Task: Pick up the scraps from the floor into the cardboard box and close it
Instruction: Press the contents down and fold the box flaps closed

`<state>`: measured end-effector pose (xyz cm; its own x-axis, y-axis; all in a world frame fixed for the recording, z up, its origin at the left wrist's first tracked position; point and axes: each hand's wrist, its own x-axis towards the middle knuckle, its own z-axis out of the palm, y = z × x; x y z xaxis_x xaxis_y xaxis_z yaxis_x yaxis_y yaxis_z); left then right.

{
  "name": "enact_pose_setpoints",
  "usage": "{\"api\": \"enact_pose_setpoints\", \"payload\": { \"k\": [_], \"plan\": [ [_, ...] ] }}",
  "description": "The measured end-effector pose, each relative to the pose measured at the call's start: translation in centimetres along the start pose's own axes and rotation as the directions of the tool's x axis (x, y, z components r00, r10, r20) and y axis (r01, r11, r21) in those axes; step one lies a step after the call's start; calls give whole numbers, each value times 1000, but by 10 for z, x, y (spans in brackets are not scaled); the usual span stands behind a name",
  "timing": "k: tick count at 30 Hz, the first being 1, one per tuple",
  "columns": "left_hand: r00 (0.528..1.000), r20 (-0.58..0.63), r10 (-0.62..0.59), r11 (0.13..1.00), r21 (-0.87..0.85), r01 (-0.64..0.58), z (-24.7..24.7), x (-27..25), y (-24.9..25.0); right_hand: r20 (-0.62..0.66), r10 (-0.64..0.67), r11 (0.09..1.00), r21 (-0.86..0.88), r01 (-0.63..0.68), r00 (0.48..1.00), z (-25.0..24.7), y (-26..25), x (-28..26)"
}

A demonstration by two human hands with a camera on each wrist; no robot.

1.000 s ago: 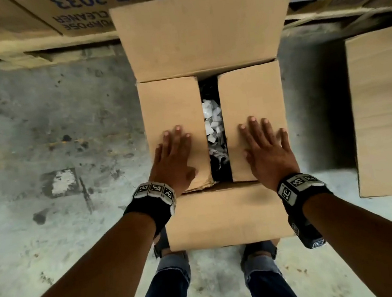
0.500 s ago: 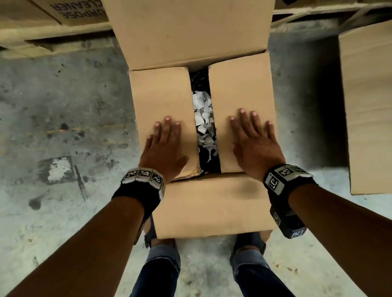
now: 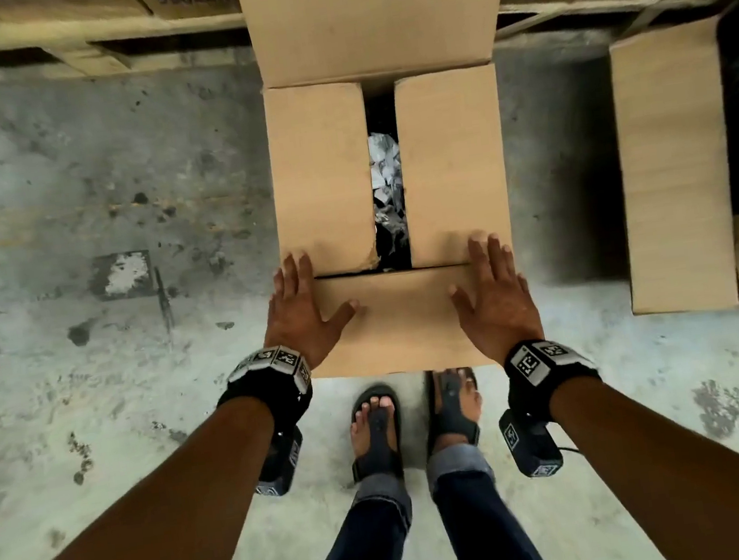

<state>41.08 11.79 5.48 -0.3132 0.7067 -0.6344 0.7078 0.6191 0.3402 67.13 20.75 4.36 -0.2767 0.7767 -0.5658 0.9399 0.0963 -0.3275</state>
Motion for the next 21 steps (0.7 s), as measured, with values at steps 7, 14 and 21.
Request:
{"api": "enact_pose_setpoints", "payload": {
  "k": [7,14,21],
  "plan": [
    [947,93,-307,897,-304,321,23,-28,-28,34,247,962,114,-250,968,25,28,-34],
    [940,85,-329,893,-297,340,20,-46,-34,6,277,920,286,-267,961,10,39,-39],
    [932,-167,-322,782,-602,162,-32,-43,-29,-56,419,676,686,-269,906,-60,27,-28]
  ]
}}
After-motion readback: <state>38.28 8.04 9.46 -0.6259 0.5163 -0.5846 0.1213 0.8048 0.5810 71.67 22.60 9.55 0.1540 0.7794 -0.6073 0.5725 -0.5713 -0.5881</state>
